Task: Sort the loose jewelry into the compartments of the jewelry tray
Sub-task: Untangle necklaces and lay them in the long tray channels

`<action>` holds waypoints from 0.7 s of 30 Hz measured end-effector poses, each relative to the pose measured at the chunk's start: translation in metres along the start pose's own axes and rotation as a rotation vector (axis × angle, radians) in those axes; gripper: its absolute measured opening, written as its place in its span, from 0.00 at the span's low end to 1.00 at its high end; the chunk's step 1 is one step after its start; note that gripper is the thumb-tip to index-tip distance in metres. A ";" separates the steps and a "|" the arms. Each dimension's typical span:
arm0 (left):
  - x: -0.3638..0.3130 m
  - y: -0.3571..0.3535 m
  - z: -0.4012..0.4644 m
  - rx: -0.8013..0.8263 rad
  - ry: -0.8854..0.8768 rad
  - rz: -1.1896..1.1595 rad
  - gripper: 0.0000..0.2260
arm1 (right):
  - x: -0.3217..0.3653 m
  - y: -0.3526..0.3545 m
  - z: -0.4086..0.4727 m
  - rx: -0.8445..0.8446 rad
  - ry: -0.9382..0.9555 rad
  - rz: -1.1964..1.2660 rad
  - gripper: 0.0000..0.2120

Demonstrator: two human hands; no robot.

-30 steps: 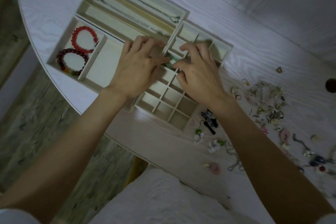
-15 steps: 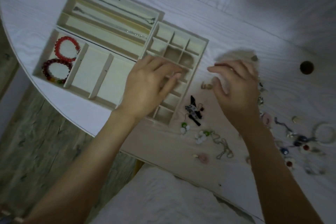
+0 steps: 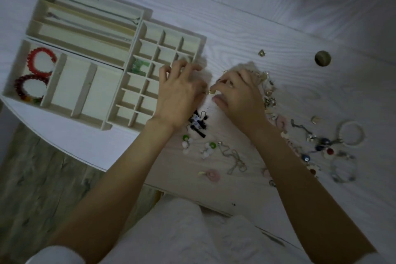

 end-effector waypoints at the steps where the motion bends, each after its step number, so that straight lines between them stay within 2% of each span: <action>1: 0.000 -0.001 0.000 0.009 0.001 -0.002 0.03 | -0.001 0.000 0.000 -0.003 -0.015 0.008 0.08; 4: 0.002 -0.001 -0.003 0.010 0.007 -0.057 0.02 | 0.001 0.000 0.000 -0.028 -0.015 0.010 0.06; 8: 0.011 0.008 -0.018 -0.074 0.051 -0.210 0.11 | 0.005 -0.001 0.000 -0.069 0.072 -0.091 0.06; 14: 0.049 0.012 -0.055 -0.215 0.348 -0.309 0.15 | 0.003 0.008 0.009 -0.056 0.041 0.017 0.11; 18: 0.058 0.008 -0.065 -0.180 0.401 -0.307 0.18 | -0.007 0.013 -0.003 -0.006 -0.021 0.151 0.05; 21: 0.055 0.003 -0.066 -0.111 0.415 -0.299 0.25 | -0.010 0.020 -0.020 0.007 0.027 0.147 0.07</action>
Point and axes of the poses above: each hand's wrist, its own z-axis towards the middle knuckle, its own y-axis out of the back of the hand, x = y × z, the point moved 3 cm from there along z, towards the middle knuckle, and after that the axes turned 5 degrees about y, right-handed, at the moved point
